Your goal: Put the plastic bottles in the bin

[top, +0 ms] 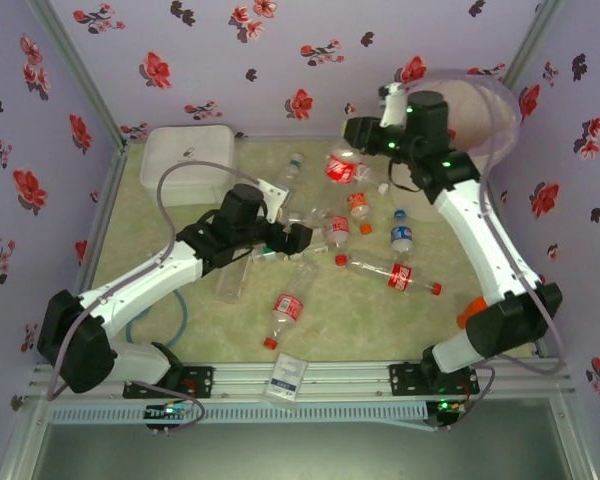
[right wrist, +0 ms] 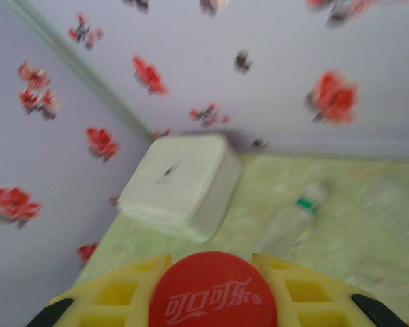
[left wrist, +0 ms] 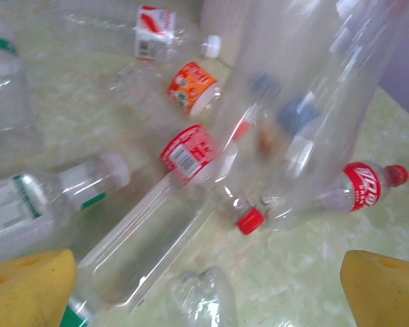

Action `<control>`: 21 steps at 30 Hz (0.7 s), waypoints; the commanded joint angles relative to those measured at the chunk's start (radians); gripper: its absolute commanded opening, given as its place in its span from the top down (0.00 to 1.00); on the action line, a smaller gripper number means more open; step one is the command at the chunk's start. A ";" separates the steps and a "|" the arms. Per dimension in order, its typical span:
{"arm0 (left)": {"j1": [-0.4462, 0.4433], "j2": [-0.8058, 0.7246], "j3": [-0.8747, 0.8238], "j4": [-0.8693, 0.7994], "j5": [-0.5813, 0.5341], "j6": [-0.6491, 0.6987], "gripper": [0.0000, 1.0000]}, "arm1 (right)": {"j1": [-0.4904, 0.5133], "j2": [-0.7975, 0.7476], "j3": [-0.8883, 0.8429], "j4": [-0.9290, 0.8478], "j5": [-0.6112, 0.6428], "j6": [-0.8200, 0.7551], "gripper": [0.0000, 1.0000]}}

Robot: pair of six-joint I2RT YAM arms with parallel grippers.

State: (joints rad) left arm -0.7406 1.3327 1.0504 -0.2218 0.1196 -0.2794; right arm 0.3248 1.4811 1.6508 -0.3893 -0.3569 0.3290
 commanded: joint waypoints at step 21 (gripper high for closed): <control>0.158 -0.081 -0.232 -0.270 -0.181 -0.170 0.08 | -0.251 0.037 0.299 0.008 0.592 -0.474 1.00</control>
State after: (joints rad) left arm -0.5888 1.2362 0.8356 -0.4664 -0.0383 -0.4366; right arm 0.0795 1.4952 1.9724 -0.4202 0.2176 -0.1223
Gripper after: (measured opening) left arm 0.915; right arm 0.302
